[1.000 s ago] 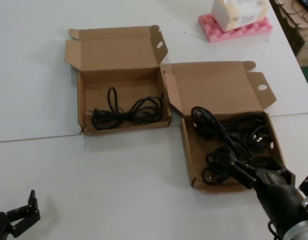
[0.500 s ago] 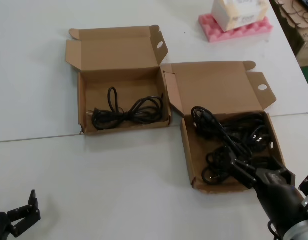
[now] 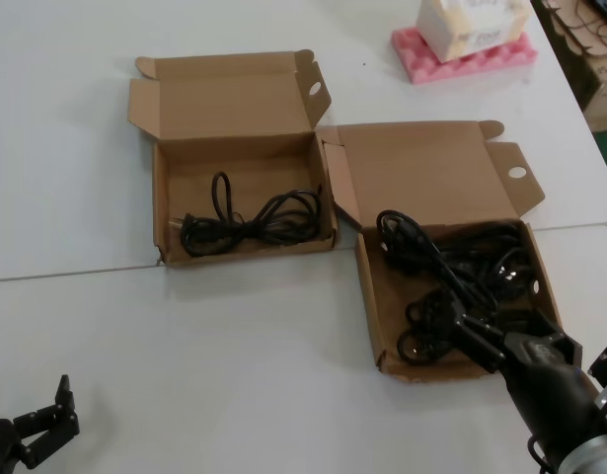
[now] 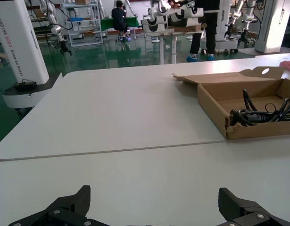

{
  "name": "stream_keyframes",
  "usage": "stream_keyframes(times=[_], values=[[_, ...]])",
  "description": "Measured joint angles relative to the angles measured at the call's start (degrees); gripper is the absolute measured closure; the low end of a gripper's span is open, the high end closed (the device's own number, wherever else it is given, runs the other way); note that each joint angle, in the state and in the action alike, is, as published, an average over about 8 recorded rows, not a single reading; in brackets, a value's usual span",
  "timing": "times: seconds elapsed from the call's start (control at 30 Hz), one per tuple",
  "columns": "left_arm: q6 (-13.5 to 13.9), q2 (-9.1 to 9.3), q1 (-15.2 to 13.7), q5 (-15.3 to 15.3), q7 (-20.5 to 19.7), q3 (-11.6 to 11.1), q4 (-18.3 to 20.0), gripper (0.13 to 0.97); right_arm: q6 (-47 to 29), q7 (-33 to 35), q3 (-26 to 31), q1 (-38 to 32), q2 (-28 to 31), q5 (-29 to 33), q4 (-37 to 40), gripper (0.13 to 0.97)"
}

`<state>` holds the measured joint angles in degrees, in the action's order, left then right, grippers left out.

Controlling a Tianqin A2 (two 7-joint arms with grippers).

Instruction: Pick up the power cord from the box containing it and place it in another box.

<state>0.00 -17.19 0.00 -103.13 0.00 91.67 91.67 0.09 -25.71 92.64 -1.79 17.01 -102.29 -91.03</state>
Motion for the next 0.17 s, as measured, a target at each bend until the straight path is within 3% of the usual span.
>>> stream_keyframes(times=[0.17], values=[[0.0, 0.0, 0.0, 0.0, 0.0, 0.0, 0.0, 0.132, 0.0, 0.0, 0.0, 0.0, 0.0, 0.0, 0.0, 0.129]])
